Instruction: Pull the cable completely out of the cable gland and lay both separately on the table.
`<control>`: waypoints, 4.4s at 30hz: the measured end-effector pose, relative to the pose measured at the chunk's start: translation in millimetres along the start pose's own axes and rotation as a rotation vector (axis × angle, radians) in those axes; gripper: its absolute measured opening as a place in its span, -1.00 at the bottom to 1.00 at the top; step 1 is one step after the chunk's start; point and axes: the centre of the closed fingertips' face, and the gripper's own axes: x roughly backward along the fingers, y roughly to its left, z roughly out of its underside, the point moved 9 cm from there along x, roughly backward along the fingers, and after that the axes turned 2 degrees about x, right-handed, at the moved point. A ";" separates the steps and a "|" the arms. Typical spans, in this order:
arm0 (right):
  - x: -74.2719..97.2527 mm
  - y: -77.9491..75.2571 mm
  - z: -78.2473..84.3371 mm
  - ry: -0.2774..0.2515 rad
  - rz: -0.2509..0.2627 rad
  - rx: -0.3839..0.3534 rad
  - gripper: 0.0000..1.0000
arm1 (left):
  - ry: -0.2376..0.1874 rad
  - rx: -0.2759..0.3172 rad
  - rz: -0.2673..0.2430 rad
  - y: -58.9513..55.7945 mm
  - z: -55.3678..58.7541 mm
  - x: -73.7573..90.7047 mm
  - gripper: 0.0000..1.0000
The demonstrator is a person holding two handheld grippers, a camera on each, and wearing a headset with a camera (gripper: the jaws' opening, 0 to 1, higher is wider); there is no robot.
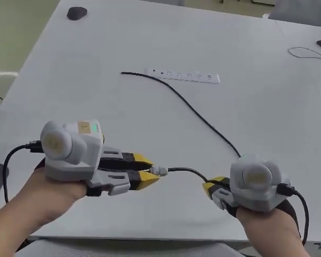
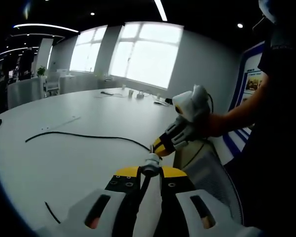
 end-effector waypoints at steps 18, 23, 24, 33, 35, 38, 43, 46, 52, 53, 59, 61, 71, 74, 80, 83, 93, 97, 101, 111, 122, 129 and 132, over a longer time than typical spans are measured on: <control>7.3 0.3 12.3 -0.052 -0.036 -0.043 -0.95 | -0.007 0.011 -0.032 2.8 0.6 5.0 -0.70; 12.0 1.1 9.2 -0.060 -0.032 -0.010 -0.89 | -0.007 0.011 -0.040 4.4 -2.5 7.9 -0.70; 13.9 1.9 7.7 -0.062 -0.035 -0.002 -0.85 | -0.009 0.010 -0.041 4.6 -2.8 8.6 -0.70; 40.7 30.1 -40.8 -0.186 -0.114 0.236 -0.56 | 0.003 0.005 -0.034 -0.8 -0.3 5.4 -0.70; 41.8 37.7 -49.3 -0.179 -0.117 0.322 -0.55 | 0.008 0.004 -0.032 -1.5 0.4 4.8 -0.70; 41.5 50.1 -58.9 -0.179 -0.130 0.417 -0.54 | 0.007 -0.002 -0.036 -1.1 0.0 4.4 -0.70; 36.2 66.0 -68.3 -0.172 -0.135 0.520 -0.57 | 0.010 -0.008 -0.030 -1.5 -0.1 3.7 -0.70; 33.7 71.7 -72.4 -0.159 -0.127 0.562 -0.61 | 0.011 -0.011 -0.027 -2.1 -0.3 3.2 -0.70; 29.5 80.9 -76.0 -0.146 -0.138 0.639 -0.71 | 0.012 -0.016 -0.030 -3.5 -0.2 2.3 -0.70; 29.2 81.6 -76.1 -0.144 -0.140 0.646 -0.74 | 0.010 -0.016 -0.029 -4.3 -0.4 2.0 -0.70; 27.5 82.7 -74.9 -0.137 -0.139 0.672 -0.89 | 0.012 -0.017 -0.025 -6.4 0.6 -1.4 -0.70; 27.7 83.4 -73.6 -0.135 -0.146 0.673 -0.97 | 0.009 -0.017 -0.027 -6.1 0.4 -1.5 -0.70; 25.3 79.4 -70.7 -0.146 -0.147 0.643 -0.99 | 0.015 -0.031 -0.027 -4.5 1.5 -4.5 -0.70; 24.5 78.0 -71.1 -0.151 -0.147 0.621 -0.99 | 0.013 -0.039 -0.030 -3.7 0.8 -5.1 -0.70; 21.5 73.9 -70.6 -0.151 -0.141 0.585 -1.00 | 0.014 -0.038 -0.036 -1.1 -0.1 -3.5 -0.70; 21.1 70.8 -71.0 -0.152 -0.139 0.558 -1.00 | 0.009 -0.035 -0.037 0.3 -1.7 -2.1 -0.70; 15.4 44.4 -64.2 -0.128 -0.072 0.396 -1.00 | -0.017 -0.033 -0.046 8.8 -9.5 0.9 -0.70; 13.6 34.2 -60.8 -0.126 -0.058 0.338 -1.00 | -0.019 -0.036 -0.045 10.9 -11.0 1.6 -0.70; 10.0 26.8 -55.5 -0.125 -0.039 0.277 -1.00 | -0.021 -0.036 -0.045 12.4 -12.2 1.1 -0.70; 2.8 11.2 -37.0 -0.158 0.009 0.105 -1.00 | -0.033 -0.040 -0.044 13.2 -15.3 0.0 -0.70; -5.6 -2.5 -7.6 -0.115 0.048 -0.134 -1.00 | -0.017 -0.062 -0.036 8.5 -13.5 -0.3 -0.70; -10.4 2.1 -0.7 -0.098 0.042 -0.188 -1.00 | -0.013 -0.058 -0.032 5.1 -12.7 -1.0 -0.70; -10.8 3.2 1.0 -0.106 0.034 -0.211 -0.99 | -0.006 -0.060 -0.033 5.6 -12.4 0.4 -0.70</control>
